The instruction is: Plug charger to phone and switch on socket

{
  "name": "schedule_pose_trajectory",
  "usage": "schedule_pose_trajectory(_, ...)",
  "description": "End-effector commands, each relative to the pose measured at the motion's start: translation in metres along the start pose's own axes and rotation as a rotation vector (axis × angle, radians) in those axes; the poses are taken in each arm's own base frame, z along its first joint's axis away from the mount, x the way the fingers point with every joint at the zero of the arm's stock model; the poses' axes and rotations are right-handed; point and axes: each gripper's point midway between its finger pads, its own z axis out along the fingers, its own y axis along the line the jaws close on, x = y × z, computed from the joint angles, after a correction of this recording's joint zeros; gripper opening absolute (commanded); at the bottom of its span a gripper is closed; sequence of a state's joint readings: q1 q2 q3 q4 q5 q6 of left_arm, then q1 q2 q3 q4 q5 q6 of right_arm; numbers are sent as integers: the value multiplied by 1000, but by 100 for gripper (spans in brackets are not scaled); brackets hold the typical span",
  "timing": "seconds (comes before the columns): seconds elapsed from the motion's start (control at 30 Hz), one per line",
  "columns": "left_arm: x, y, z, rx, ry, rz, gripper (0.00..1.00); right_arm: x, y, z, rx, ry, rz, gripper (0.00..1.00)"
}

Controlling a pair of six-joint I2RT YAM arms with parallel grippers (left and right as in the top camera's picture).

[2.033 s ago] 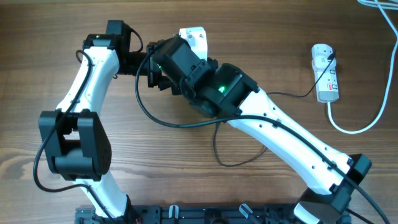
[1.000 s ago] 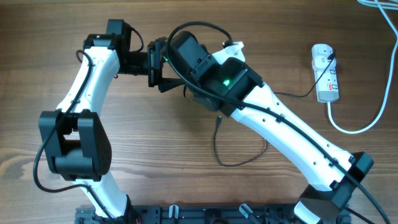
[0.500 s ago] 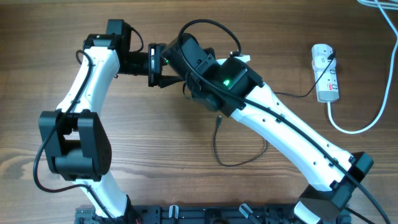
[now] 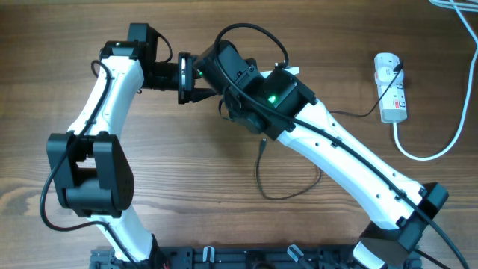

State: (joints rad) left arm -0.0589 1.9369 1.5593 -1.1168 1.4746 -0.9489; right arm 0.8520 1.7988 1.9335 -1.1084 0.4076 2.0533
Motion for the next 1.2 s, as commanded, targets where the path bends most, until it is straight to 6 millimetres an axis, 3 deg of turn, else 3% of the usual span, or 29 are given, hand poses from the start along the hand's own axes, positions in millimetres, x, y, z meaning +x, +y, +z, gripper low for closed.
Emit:
schedule_pose_trajectory(0.0,14,-4,1,4,9,33,42,5,7,-7,-31,32,31,4)
schedule_pose_trajectory(0.1,14,-4,1,4,9,33,40,8,8,-7,-33,48,33,5)
schedule_pose_trajectory(0.17,14,-4,1,4,9,33,33,8,8,-7,-32,48,32,5)
schedule_pose_trajectory(0.57,14,-4,1,4,9,33,31,7,6,-7,-24,43,27,6)
schedule_pose_trajectory(0.7,14,-4,1,4,9,33,17,6,3,-7,-13,38,22,7)
schedule_pose_trajectory(0.87,14,-4,1,4,9,33,9,6,3,-7,-14,38,22,11)
schedule_pose_trajectory(1.0,14,-4,1,4,9,33,4,6,4,-7,-15,37,-8,29)
schedule_pose_trajectory(1.17,10,-2,0,-8,-11,34,4,1,2,-7,-11,12,-106,66)
